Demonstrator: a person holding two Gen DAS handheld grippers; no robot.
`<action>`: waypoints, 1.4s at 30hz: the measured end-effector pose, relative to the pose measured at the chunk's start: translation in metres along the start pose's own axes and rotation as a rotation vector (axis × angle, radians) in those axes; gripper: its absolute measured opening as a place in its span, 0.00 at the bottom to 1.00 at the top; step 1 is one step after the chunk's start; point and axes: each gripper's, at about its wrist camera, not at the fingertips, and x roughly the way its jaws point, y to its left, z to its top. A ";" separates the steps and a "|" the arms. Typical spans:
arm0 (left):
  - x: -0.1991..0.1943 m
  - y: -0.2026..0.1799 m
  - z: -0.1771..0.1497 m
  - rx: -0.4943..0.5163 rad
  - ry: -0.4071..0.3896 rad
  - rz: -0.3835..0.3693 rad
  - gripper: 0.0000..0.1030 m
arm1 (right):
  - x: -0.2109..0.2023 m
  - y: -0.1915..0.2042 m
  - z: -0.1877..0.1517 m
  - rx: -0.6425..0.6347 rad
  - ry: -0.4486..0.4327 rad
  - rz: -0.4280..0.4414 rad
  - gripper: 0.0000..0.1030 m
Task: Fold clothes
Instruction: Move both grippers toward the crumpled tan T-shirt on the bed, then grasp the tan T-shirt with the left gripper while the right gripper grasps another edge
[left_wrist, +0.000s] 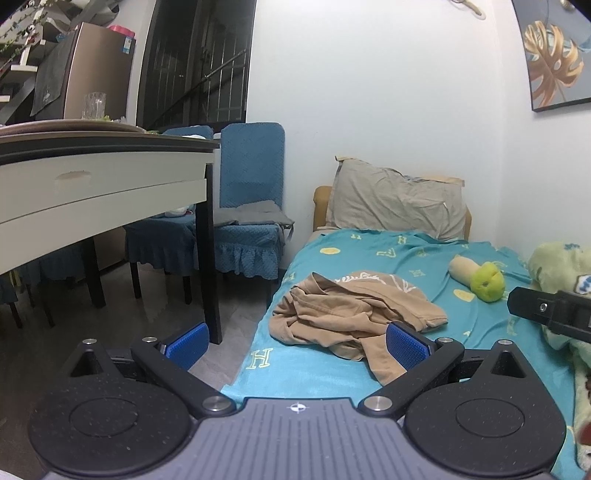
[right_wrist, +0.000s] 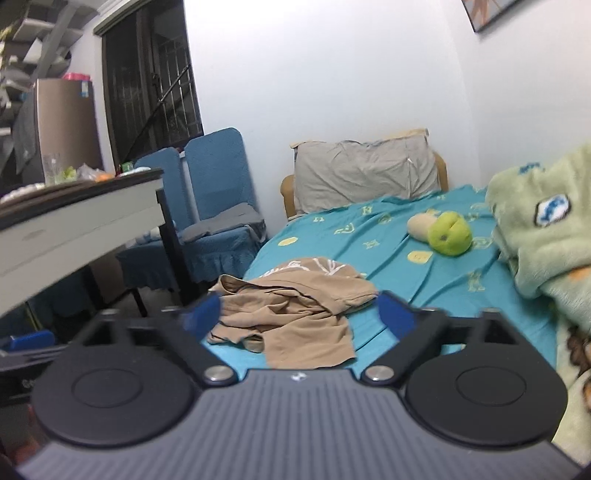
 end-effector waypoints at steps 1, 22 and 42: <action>0.001 0.001 0.001 -0.003 0.001 -0.003 1.00 | 0.000 0.000 0.002 0.007 0.005 0.004 1.00; 0.253 -0.010 0.043 -0.201 0.200 -0.063 0.92 | 0.084 -0.073 0.048 0.220 0.191 -0.041 1.00; 0.254 -0.020 0.054 -0.078 0.035 -0.142 0.11 | 0.144 -0.080 0.024 0.217 0.278 0.013 1.00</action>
